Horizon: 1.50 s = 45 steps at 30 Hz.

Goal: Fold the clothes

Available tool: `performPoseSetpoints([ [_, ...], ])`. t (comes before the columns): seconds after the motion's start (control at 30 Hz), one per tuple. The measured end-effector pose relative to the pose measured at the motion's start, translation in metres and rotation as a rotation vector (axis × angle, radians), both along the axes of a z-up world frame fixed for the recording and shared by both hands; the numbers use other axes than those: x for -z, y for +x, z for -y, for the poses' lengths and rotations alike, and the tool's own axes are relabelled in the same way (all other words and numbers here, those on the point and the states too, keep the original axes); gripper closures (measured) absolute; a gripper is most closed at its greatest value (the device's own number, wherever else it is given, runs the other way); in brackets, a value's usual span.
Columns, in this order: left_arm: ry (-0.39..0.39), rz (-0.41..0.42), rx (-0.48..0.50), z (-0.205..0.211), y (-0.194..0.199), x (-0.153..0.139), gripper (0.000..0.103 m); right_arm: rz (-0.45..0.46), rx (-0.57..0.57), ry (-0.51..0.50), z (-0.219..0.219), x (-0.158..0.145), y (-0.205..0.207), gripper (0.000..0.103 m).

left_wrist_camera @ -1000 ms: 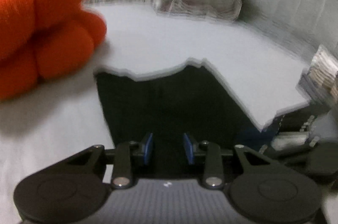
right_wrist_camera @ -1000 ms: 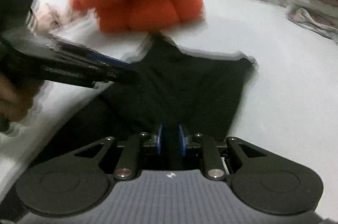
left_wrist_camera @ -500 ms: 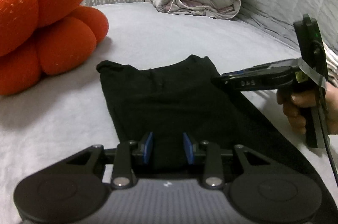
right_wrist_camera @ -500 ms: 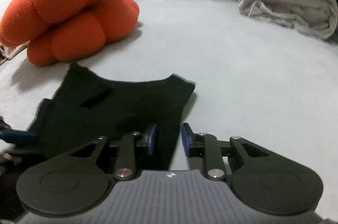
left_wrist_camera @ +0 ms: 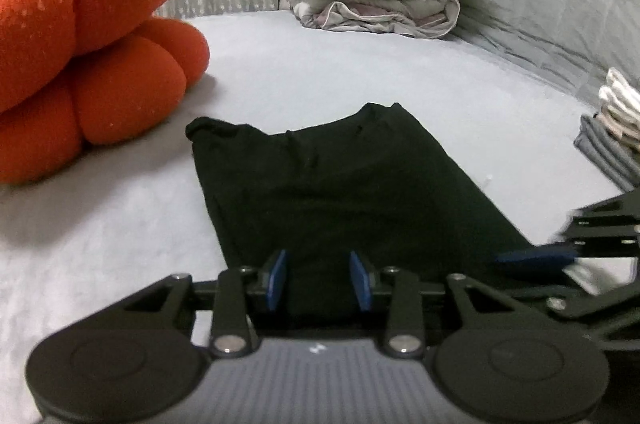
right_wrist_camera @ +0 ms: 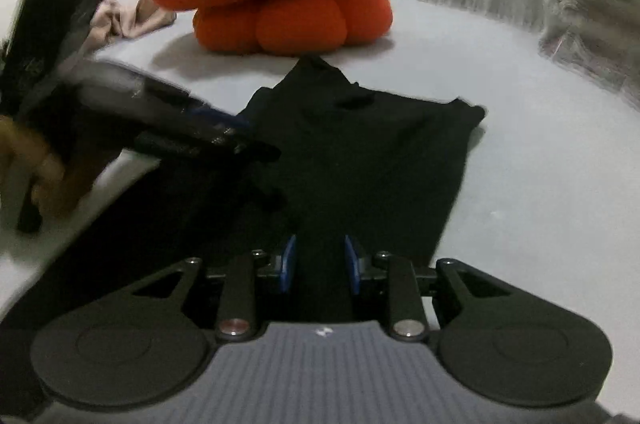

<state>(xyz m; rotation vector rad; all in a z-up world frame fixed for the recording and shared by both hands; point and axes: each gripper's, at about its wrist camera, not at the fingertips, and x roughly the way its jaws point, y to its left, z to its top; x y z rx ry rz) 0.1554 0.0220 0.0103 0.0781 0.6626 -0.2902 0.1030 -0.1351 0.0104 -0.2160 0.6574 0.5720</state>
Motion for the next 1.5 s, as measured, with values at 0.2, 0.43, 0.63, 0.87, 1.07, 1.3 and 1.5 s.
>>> performPoseSetpoints([
  [0.2, -0.038, -0.002, 0.004, 0.003, -0.02, -0.022, 0.066, -0.019, 0.006, 0.042, 0.0, -0.012, -0.049, 0.08],
  [0.43, -0.039, -0.038, 0.112, 0.028, -0.102, -0.03, 0.066, -0.041, 0.011, 0.081, 0.0, -0.025, -0.108, 0.078],
  [0.63, -0.064, -0.136, 0.108, 0.044, -0.168, -0.012, 0.066, -0.041, 0.025, -0.002, -0.011, -0.015, -0.179, 0.076],
  [0.87, -0.047, -0.168, 0.071, 0.054, -0.257, -0.003, 0.065, -0.06, 0.066, -0.004, -0.003, -0.012, -0.225, 0.075],
  [1.07, -0.022, -0.172, 0.075, 0.052, -0.318, -0.001, 0.065, -0.059, 0.067, -0.02, 0.0, -0.01, -0.257, 0.075],
  [1.3, -0.019, -0.161, 0.073, 0.045, -0.363, -0.001, 0.065, -0.051, 0.064, -0.061, -0.01, -0.008, -0.297, 0.072],
  [1.5, -0.027, -0.139, 0.072, 0.038, -0.381, -0.001, 0.065, 0.022, 0.061, 0.01, -0.011, -0.024, -0.309, 0.075],
])
